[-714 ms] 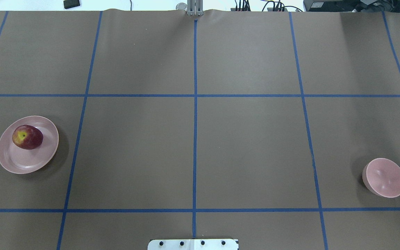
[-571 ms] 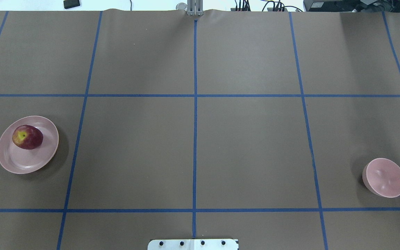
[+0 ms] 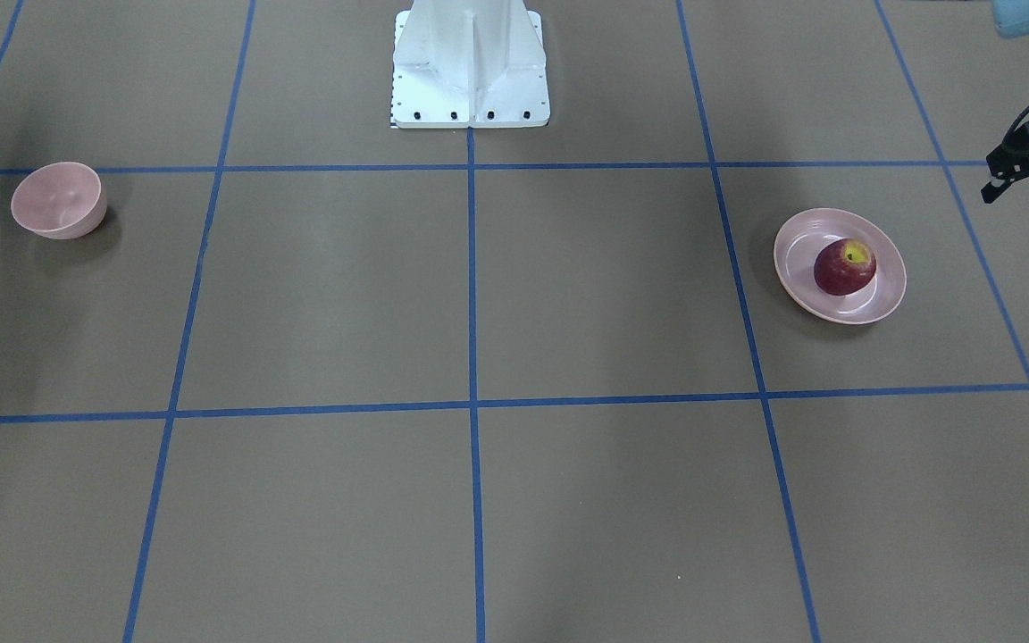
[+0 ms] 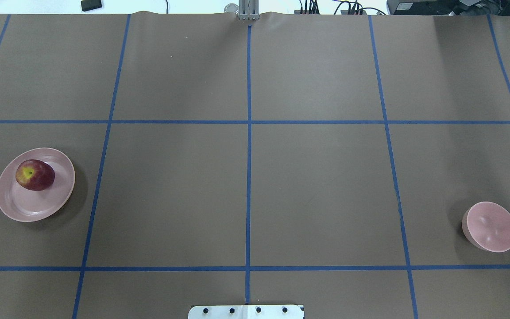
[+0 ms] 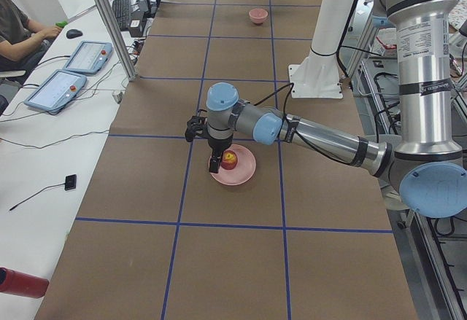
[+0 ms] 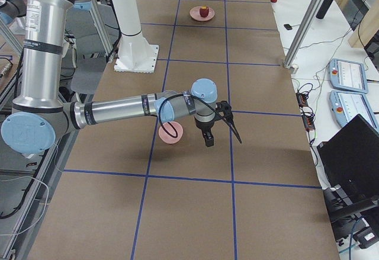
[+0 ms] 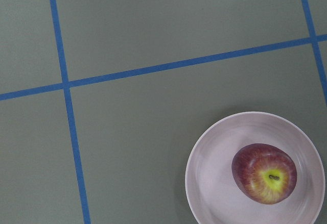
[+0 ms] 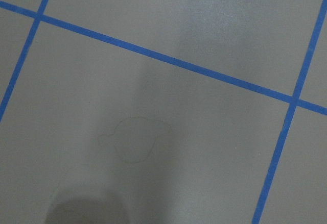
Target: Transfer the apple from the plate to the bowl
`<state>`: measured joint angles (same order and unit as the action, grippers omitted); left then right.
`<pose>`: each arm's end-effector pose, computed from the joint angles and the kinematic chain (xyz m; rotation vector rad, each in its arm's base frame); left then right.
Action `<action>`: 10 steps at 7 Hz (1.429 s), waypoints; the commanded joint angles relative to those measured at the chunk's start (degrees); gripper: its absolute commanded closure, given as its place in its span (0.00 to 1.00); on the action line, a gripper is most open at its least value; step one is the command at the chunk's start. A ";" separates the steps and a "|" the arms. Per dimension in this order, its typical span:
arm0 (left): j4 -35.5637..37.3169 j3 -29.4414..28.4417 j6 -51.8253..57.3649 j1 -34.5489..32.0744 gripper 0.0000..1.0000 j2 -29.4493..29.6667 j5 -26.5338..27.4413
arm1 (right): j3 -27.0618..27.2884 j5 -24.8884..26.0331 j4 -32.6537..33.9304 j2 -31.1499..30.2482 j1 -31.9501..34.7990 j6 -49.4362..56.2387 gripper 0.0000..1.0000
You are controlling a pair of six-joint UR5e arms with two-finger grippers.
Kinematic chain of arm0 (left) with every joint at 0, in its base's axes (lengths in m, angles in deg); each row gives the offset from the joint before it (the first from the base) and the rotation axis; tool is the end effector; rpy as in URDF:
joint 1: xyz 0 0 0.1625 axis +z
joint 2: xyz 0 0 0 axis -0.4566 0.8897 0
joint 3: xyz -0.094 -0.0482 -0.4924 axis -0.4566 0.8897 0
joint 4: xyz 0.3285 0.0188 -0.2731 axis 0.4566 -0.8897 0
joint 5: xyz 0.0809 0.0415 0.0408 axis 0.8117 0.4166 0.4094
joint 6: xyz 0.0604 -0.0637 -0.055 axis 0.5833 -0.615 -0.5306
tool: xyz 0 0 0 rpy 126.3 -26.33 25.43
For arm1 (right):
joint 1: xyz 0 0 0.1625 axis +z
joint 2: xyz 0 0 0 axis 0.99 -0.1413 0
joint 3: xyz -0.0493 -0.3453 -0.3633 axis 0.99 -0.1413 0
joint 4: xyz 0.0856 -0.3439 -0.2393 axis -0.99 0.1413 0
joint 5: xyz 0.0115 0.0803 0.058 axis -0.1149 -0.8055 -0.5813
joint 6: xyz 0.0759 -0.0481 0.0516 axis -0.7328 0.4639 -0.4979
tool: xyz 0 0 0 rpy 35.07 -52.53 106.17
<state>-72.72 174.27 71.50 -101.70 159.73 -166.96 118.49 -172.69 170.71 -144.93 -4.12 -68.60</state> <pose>0.0550 -0.4418 0.5810 0.1700 0.7879 0.1363 -0.0348 -0.4443 0.6303 0.2008 -0.8132 -0.2821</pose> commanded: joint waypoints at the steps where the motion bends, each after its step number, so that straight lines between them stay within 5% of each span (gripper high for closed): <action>1: 0.00 -0.04 0.00 0.00 0.02 -0.01 0.00 | -0.04 -0.12 -0.05 -0.02 -0.06 -0.25 0.00; 4: 0.00 0.22 0.09 0.09 0.02 -0.01 0.00 | -0.04 -1.51 -0.31 -0.20 -0.93 -4.43 0.00; 7: 0.00 1.10 0.09 0.09 0.02 -0.01 -0.08 | -0.57 -1.97 -15.54 -4.59 -5.32 -18.28 0.00; 10: 0.00 1.19 0.00 0.09 0.02 -0.10 -0.08 | -0.66 -0.83 -21.30 -10.46 -11.54 -20.02 0.00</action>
<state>-72.72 175.40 71.57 -101.61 159.64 -167.04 117.87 -174.15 151.77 -152.79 -12.49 -87.77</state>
